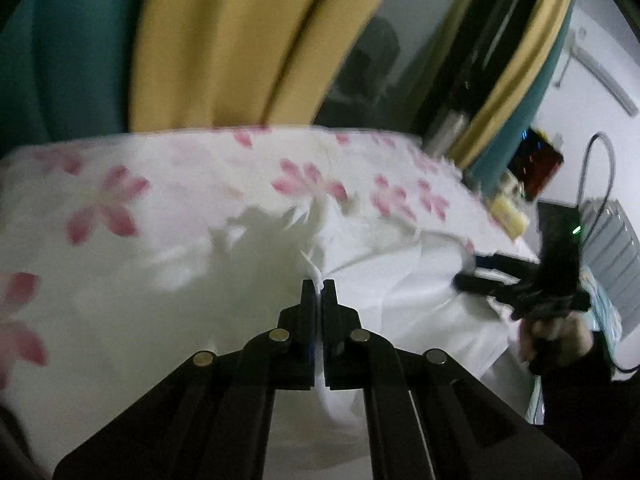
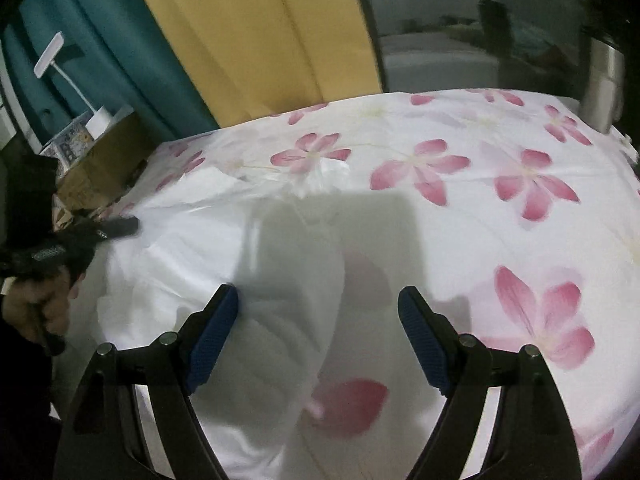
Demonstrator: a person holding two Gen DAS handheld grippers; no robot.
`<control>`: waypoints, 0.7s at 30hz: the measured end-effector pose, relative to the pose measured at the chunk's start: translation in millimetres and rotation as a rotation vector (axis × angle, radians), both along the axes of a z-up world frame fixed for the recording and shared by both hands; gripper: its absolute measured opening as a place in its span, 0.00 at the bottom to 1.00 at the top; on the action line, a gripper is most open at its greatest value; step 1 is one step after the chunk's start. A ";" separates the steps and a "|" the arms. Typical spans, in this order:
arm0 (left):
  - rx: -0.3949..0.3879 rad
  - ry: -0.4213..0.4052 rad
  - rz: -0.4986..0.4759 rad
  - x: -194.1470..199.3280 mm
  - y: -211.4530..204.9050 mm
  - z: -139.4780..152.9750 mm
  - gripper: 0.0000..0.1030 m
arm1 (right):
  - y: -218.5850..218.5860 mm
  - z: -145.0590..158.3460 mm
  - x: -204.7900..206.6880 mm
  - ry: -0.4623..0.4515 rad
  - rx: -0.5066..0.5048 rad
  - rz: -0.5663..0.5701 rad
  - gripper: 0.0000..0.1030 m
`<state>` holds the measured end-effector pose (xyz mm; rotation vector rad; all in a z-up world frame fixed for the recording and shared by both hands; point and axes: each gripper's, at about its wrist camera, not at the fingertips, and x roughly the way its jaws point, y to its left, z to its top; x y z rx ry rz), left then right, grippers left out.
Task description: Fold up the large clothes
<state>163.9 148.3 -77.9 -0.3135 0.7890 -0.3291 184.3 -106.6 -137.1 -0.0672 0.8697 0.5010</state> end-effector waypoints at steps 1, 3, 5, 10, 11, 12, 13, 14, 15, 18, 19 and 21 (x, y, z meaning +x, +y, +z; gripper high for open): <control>0.007 -0.006 0.015 -4.5 4.6 5.0 0.02 | 7.2 -0.5 2.6 -0.001 0.002 0.020 0.80; 0.027 -0.012 0.044 -14.3 14.0 11.3 0.02 | 19.6 -1.2 4.7 -0.005 -0.003 0.054 0.80; 0.046 -0.006 0.074 -23.8 22.6 12.1 0.02 | 37.0 -1.8 6.1 -0.017 -0.030 0.086 0.80; 0.058 0.031 0.134 -38.4 41.0 1.5 0.02 | 65.6 -7.7 9.7 -0.022 -0.077 0.123 0.84; 0.053 0.042 0.145 -39.5 44.8 -3.7 0.02 | 70.1 -9.1 9.9 -0.025 -0.083 0.130 0.85; 0.047 0.058 0.151 -40.9 50.6 -9.1 0.02 | 73.4 -11.3 9.7 -0.025 -0.088 0.134 0.87; 0.034 0.095 0.152 -38.4 53.7 -19.5 0.02 | 76.5 -14.6 9.5 -0.024 -0.093 0.137 0.88; 0.023 0.119 0.152 -37.1 54.4 -27.2 0.03 | 78.8 -18.3 9.6 -0.025 -0.098 0.138 0.89; 0.000 0.129 0.153 -38.4 55.7 -34.2 0.03 | 80.9 -22.2 10.6 -0.023 -0.105 0.141 0.90; -0.080 0.141 0.165 -40.5 57.9 -39.4 0.03 | 80.9 -26.8 10.7 -0.017 -0.100 0.139 0.90; -0.095 0.138 0.174 -41.4 58.4 -37.9 0.04 | 79.9 -25.7 10.4 -0.016 -0.097 0.136 0.90; -0.111 0.112 0.190 -45.3 58.6 -31.0 0.23 | 77.1 -22.0 9.2 -0.020 -0.085 0.125 0.90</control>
